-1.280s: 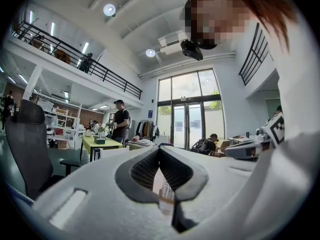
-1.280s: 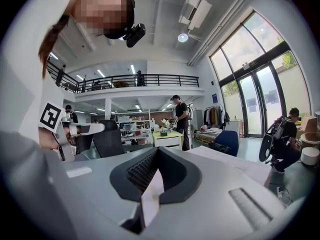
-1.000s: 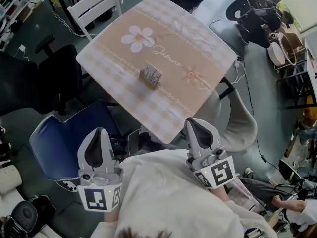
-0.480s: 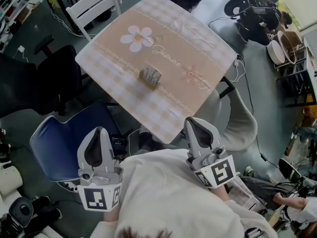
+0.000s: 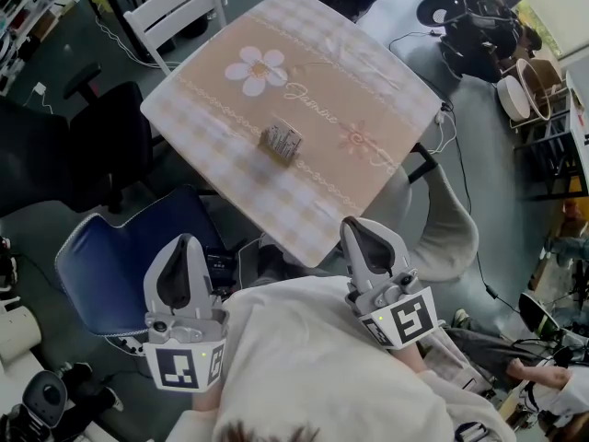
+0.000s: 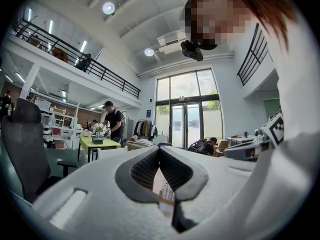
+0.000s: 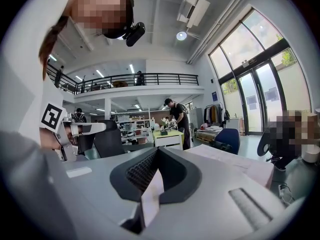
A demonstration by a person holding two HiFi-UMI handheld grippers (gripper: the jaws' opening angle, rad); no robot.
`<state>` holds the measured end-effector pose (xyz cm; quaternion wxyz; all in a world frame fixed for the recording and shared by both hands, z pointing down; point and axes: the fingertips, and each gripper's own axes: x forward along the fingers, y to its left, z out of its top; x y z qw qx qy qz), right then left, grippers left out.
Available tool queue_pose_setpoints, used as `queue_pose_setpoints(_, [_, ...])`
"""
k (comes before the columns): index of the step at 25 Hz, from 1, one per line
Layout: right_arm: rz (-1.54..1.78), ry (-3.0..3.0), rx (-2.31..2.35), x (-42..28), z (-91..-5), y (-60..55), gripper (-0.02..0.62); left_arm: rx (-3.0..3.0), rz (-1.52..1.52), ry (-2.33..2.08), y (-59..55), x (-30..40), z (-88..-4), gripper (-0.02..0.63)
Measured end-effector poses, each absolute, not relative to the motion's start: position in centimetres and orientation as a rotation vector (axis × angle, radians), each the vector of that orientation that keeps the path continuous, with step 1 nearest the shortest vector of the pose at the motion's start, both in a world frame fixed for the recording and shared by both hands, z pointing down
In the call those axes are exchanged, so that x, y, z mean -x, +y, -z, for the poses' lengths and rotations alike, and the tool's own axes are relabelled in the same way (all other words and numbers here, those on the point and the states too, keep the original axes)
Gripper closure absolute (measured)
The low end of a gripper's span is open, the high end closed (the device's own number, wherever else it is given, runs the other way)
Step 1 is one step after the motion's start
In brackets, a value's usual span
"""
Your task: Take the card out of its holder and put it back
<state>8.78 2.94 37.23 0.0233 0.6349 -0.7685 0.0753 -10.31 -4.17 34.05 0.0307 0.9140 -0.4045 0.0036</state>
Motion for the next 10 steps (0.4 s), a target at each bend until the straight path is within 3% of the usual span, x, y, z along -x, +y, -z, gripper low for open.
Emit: queue_pose_setpoints(10, [-0.248, -2.378, -1.969, -8.82, -37.44, 2.46, 0.594, -2.808, -0.003, -1.258, -4.8, 10.56, -34.24, 0.607])
